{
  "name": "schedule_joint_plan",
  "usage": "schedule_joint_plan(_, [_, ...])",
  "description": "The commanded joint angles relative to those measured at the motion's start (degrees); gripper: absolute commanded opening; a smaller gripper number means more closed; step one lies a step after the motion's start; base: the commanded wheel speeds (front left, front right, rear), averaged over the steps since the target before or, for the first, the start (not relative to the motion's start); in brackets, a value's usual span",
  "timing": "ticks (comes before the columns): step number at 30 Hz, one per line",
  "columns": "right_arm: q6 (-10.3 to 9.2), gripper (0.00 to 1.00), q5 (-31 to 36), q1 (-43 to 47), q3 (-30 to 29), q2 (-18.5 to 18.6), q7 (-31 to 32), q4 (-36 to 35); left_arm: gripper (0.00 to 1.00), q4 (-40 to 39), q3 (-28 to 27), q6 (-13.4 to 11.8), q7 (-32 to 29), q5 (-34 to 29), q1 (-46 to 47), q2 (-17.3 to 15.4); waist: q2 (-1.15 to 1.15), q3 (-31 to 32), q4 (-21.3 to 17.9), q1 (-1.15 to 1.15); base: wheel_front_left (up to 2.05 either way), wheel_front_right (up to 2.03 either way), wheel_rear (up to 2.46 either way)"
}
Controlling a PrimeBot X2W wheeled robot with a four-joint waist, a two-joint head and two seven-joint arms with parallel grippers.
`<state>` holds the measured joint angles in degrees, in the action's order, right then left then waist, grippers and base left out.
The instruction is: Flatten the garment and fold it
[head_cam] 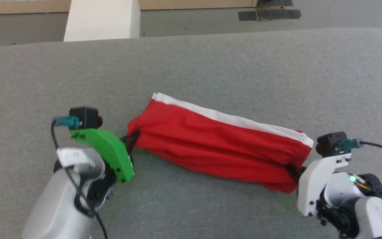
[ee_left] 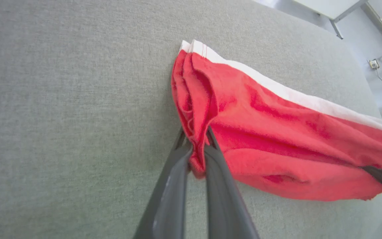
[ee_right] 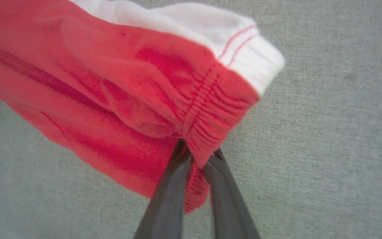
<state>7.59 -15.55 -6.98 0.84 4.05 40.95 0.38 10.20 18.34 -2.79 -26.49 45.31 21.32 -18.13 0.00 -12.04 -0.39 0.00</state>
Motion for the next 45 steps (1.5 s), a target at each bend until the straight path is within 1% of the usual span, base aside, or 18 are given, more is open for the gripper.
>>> schedule_joint_plan(1, [-0.10,0.00,-0.4,-0.1,-0.5,1.4,1.6,-1.1,0.00,-1.8,-1.0,-0.9,1.0,0.6,-2.7,-0.6,0.00,0.5,0.9,0.00,0.00,0.00,0.00])
schedule_joint_plan(7, [-0.10,0.00,-2.2,1.9,-1.5,6.8,8.9,-4.7,0.00,-8.8,-2.6,-4.3,2.6,2.6,-14.4,-0.3,0.00,1.0,2.2,0.00,0.00,0.00,0.00])
schedule_joint_plan(9, [-0.10,0.00,-2.9,2.9,-1.9,7.8,11.7,-5.2,0.00,-10.1,-2.7,-5.3,2.9,3.1,-17.7,0.1,0.00,1.2,2.7,0.00,0.00,0.00,0.00])
schedule_joint_plan(13, [-0.10,0.00,-2.3,5.8,-3.2,6.4,17.1,-6.4,0.00,-11.0,-1.3,-6.1,2.2,3.6,-21.5,0.9,0.00,1.6,3.5,0.00,0.00,0.00,0.00])
schedule_joint_plan(16, [-0.10,0.00,-2.4,6.7,-3.1,5.8,18.8,-6.6,0.00,-10.5,-0.6,-6.7,1.7,3.7,-22.7,1.4,0.00,1.7,3.5,0.00,0.00,0.00,0.00])
schedule_joint_plan(17, [-0.10,0.31,-2.4,6.8,-2.8,5.7,18.7,-6.4,0.04,-10.3,-0.4,-6.9,1.6,3.9,-23.0,1.7,0.00,1.8,3.5,0.00,0.00,0.00,0.00])
schedule_joint_plan(18, [-0.10,1.00,-2.4,6.9,-2.7,5.6,18.3,-6.3,0.46,-10.3,-0.3,-7.0,1.6,3.9,-23.1,1.8,0.00,1.9,3.4,0.00,0.00,0.00,0.00])
schedule_joint_plan(19, [-0.10,1.00,-2.2,6.8,-2.7,5.4,17.6,-6.2,1.00,-10.2,-0.2,-7.1,1.8,3.8,-23.2,1.9,0.00,2.1,3.3,0.00,0.00,0.00,0.00])
schedule_joint_plan(23, [-0.10,1.00,-1.8,6.8,-3.7,4.5,15.0,-6.7,1.00,-10.6,-1.1,-7.7,3.1,3.2,-22.8,1.7,0.00,3.0,3.0,0.00,0.00,0.00,0.00])
schedule_joint_plan(26, [-0.10,1.00,-2.4,7.4,-5.9,3.3,13.4,-8.9,1.00,-11.9,-2.8,-7.4,5.7,2.1,-21.7,0.6,0.00,3.7,2.9,0.00,0.00,0.00,0.00])
schedule_joint_plan(28, [-0.10,1.00,-2.5,8.1,-8.1,2.3,12.4,-11.7,1.00,-13.0,-4.7,-6.6,9.8,0.9,-20.3,0.2,0.00,4.0,2.8,0.00,0.00,0.00,0.00])
schedule_joint_plan(30, [-0.10,1.00,-2.3,8.5,-10.0,1.3,12.2,-14.3,1.00,-13.6,-5.7,-5.5,14.5,-2.0,-19.0,-1.2,0.00,4.2,2.6,0.00,0.00,0.00,0.00])
schedule_joint_plan(32, [-0.10,1.00,-1.6,8.9,-11.8,0.3,11.3,-16.6,1.00,-14.2,-7.0,-3.9,20.6,-4.4,-17.9,-1.7,0.00,4.3,2.1,0.00,0.00,0.00,0.00])
schedule_joint_plan(34, [-0.10,1.00,-1.2,9.3,-12.1,-0.4,11.7,-17.6,1.00,-13.6,-7.3,-2.2,27.2,-8.7,-16.9,-3.4,0.00,4.2,1.7,0.00,0.00,0.00,0.00])
schedule_joint_plan(36, [-0.10,1.00,-0.7,9.5,-11.5,-0.8,11.5,-17.1,1.00,-12.8,-7.2,-1.6,34.5,-13.3,-16.3,-4.0,0.00,4.1,1.4,0.00,0.00,0.00,0.00])
schedule_joint_plan(38, [-0.10,1.00,-0.6,9.3,-10.4,-1.0,11.4,-15.8,1.00,-11.7,-7.4,-1.4,39.3,-16.7,-15.8,-4.2,0.00,3.9,1.2,0.00,0.00,0.00,0.00])
schedule_joint_plan(41, [-0.10,1.00,0.4,8.6,-8.6,-1.1,10.2,-12.8,1.00,-11.5,-7.5,-1.0,41.2,-21.7,-15.4,-4.2,0.00,3.4,1.2,0.00,0.00,0.00,0.00])
schedule_joint_plan(45, [-0.10,1.00,1.4,6.5,-7.5,-1.1,7.8,-7.4,1.00,-14.9,-10.0,-0.1,41.5,-26.8,-15.2,-1.7,0.00,2.2,1.5,0.00,0.00,0.00,0.00])
